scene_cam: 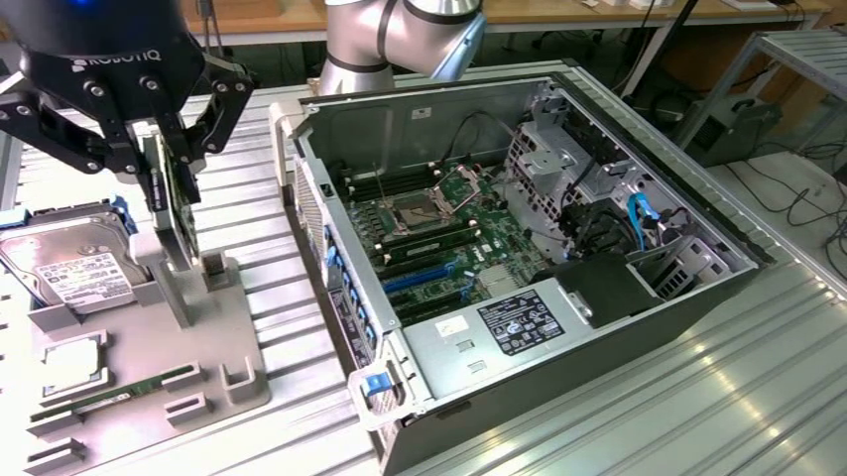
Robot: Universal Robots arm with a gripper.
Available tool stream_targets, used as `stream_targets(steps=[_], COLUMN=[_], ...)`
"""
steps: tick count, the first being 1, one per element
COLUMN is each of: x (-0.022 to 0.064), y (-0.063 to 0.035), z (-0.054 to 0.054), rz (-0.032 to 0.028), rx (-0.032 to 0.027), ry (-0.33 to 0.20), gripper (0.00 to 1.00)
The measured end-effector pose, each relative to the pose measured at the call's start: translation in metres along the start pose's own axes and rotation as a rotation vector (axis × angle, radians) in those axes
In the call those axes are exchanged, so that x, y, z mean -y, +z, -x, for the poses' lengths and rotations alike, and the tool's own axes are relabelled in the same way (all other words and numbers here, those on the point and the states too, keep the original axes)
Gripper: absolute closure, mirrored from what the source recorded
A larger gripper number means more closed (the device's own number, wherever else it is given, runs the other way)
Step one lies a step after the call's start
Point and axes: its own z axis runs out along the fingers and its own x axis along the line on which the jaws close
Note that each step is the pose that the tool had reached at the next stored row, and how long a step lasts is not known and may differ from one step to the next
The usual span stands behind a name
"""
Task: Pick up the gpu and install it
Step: 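Pick up the gpu and move the gpu toward the slot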
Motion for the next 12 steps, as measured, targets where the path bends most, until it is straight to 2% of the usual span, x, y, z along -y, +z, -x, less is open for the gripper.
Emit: stream_targets(steps=[1, 2, 8, 12], x=[-0.0001, -0.0001, -0.0002, -0.0003], y=[-0.0008, -0.0009, -0.0021, -0.0019], z=[0.0, 0.0, 0.0004, 0.0056], rz=[-0.0047, -0.0056, -0.0059, -0.0059], rx=[-0.0003, -0.0002, 0.0013, 0.0013], ry=[0.0, 0.0, 0.0, 0.0], gripper=[0.72, 0.72, 0.72, 0.72])
